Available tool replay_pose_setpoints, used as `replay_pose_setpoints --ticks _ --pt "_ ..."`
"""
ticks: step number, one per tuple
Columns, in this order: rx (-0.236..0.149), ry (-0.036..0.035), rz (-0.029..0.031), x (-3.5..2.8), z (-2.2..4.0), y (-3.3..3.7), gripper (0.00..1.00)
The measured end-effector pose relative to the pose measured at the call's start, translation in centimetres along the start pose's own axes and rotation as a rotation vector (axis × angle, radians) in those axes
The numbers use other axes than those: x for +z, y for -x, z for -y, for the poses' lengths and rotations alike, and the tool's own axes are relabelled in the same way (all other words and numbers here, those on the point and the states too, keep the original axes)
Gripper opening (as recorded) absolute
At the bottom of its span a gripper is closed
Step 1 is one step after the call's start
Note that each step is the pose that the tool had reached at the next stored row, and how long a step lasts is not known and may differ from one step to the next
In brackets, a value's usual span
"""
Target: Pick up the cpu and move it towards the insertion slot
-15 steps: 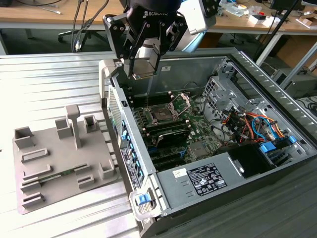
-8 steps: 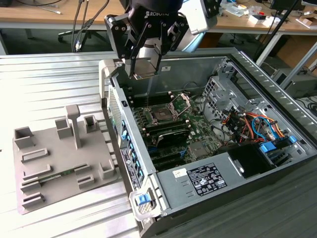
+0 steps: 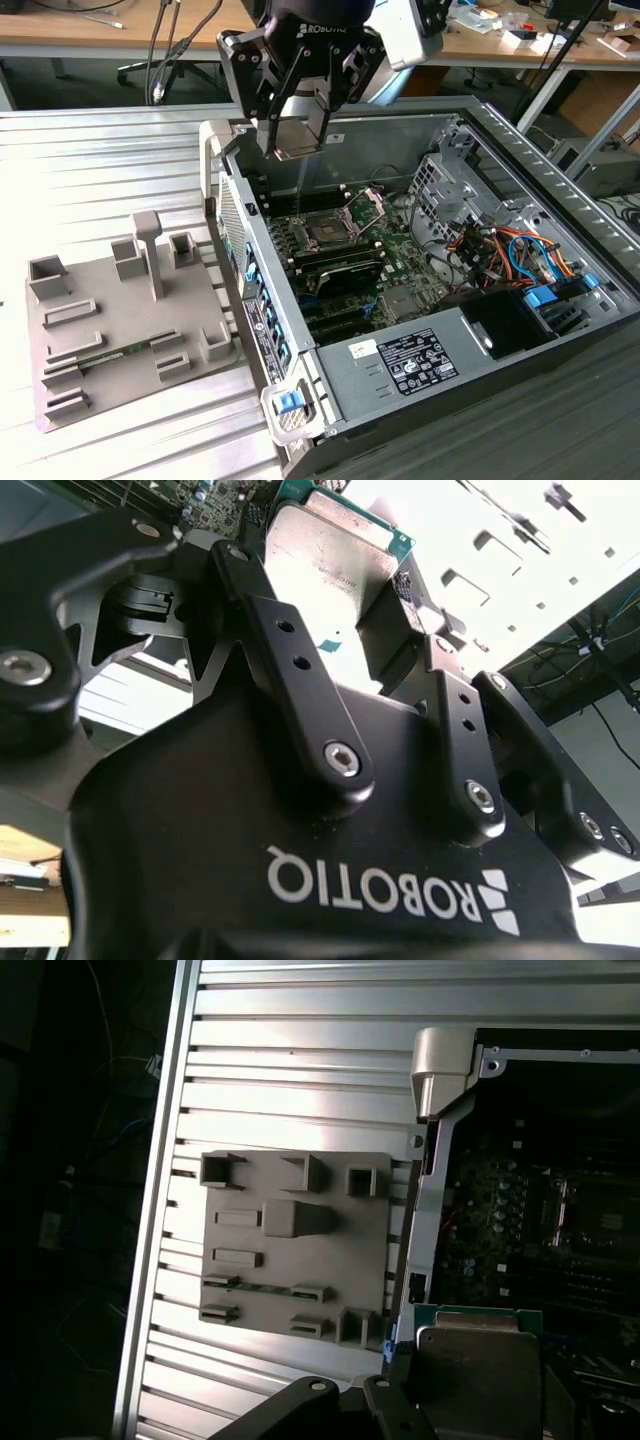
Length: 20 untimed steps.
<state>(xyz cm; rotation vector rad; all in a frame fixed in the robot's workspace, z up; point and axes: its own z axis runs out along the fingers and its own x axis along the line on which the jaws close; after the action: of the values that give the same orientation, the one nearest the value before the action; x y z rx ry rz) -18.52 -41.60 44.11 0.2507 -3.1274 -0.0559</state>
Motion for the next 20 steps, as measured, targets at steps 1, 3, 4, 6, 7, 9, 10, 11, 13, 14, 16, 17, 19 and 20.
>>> replay_pose_setpoints --ticks 1,3,4,6,7,9,10,11,13,14,16,17,19,20 --pt "0.0 0.0 0.0 0.0 0.01 0.04 0.55" --pt "0.0 0.0 0.0 0.01 0.02 0.1 0.55" --pt "0.0 0.0 0.0 0.01 0.02 0.13 0.55" --pt "0.0 0.0 0.0 0.02 0.04 0.21 0.55" --pt "0.0 0.0 -0.0001 0.02 0.04 0.24 0.55" --pt "0.0 0.0 0.0 0.04 0.06 0.35 0.55" --pt "0.0 0.0 -0.0001 0.04 0.06 0.38 0.55" --pt "0.0 0.0 0.0 0.05 0.07 0.41 0.55" --pt "0.0 0.0 0.0 0.06 0.08 0.48 0.55" --pt "0.0 0.0 0.0 0.07 0.09 0.53 0.55" --pt "0.0 0.0 -0.0001 0.08 0.1 0.6 0.55" --pt "0.0 0.0 0.0 0.09 0.11 0.64 0.55" --pt "0.0 0.0 0.0 0.1 0.12 0.72 0.55" --pt "0.0 0.0 -0.0001 0.1 0.13 0.76 0.55"
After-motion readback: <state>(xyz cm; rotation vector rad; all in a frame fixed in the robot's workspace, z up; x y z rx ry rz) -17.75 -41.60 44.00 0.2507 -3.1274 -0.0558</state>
